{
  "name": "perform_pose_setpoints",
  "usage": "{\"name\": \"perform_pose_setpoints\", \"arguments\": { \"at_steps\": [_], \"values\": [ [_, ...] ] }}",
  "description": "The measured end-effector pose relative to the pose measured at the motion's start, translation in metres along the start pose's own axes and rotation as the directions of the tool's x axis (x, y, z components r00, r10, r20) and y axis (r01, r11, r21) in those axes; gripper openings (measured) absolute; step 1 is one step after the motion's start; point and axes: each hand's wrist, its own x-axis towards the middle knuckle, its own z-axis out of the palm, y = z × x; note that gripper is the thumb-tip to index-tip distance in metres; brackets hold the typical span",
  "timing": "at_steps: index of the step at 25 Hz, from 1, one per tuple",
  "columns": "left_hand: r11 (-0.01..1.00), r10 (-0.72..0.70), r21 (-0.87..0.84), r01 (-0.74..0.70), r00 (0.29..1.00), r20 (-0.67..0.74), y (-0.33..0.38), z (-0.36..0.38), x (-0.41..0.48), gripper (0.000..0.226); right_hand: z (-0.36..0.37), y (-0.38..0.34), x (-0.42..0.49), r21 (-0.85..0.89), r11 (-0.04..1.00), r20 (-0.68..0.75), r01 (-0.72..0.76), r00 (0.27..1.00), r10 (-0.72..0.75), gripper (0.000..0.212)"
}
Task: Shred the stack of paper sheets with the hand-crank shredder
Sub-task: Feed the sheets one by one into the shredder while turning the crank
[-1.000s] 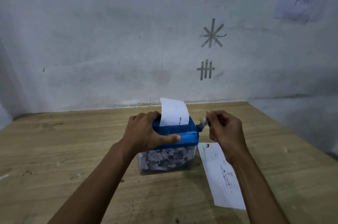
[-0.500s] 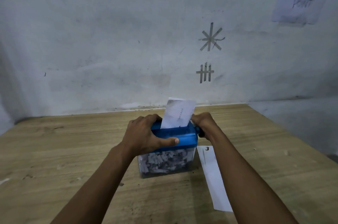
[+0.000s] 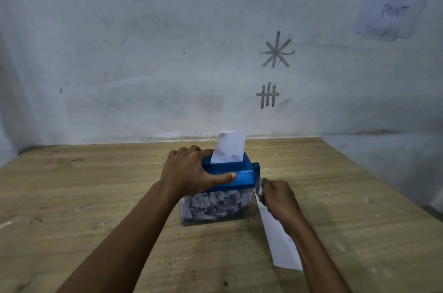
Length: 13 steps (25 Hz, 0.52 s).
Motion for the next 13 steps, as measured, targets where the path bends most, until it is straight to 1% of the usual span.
{"name": "perform_pose_setpoints", "arguments": {
  "at_steps": [2,3,4,5,6,7,8,9,10,11,13],
  "values": [
    [1.000,-0.001,0.002,0.001,1.000,0.014,0.001,0.000,0.000,0.113,-0.019,-0.010,-0.019,-0.033,0.990,-0.031,0.135,0.990,-0.136,0.047],
    [1.000,0.001,0.000,-0.001,1.000,0.020,0.001,-0.001,-0.001,0.113,-0.028,-0.016,-0.026,-0.036,0.979,-0.010,0.199,0.980,-0.200,0.045],
    [1.000,0.004,-0.005,-0.004,1.000,0.027,0.002,-0.001,-0.001,0.112,-0.035,-0.020,-0.032,-0.002,0.966,0.018,0.259,0.966,-0.259,0.035],
    [1.000,0.014,-0.009,-0.013,0.999,0.033,0.001,-0.001,-0.001,0.109,-0.040,-0.022,-0.035,0.097,0.950,0.043,0.296,0.953,-0.301,0.019],
    [1.000,0.024,-0.016,-0.024,0.999,0.037,0.000,-0.001,0.000,0.106,-0.042,-0.024,-0.036,0.210,0.930,0.053,0.300,0.947,-0.318,0.005],
    [0.999,0.033,-0.025,-0.032,0.998,0.044,-0.001,0.000,0.001,0.102,-0.043,-0.024,-0.032,0.269,0.908,0.032,0.322,0.939,-0.343,0.013],
    [0.999,0.042,-0.035,-0.041,0.998,0.051,-0.002,0.001,0.002,0.099,-0.043,-0.024,-0.027,0.277,0.891,0.004,0.359,0.927,-0.374,0.015],
    [0.998,0.050,-0.046,-0.048,0.997,0.052,-0.004,0.002,0.003,0.097,-0.043,-0.026,-0.019,0.253,0.883,-0.042,0.396,0.916,-0.399,0.013],
    [0.997,0.057,-0.057,-0.054,0.997,0.047,-0.006,0.002,0.004,0.095,-0.041,-0.031,-0.012,0.237,0.879,-0.058,0.413,0.909,-0.412,0.011],
    [0.996,0.063,-0.067,-0.060,0.997,0.041,-0.008,0.001,0.003,0.093,-0.039,-0.036,-0.005,0.214,0.876,-0.055,0.432,0.901,-0.430,0.012],
    [0.993,0.083,-0.083,-0.080,0.996,0.034,-0.009,0.000,0.002,0.090,-0.037,-0.048,0.010,0.201,0.883,-0.025,0.423,0.904,-0.427,0.022]
  ]
}}
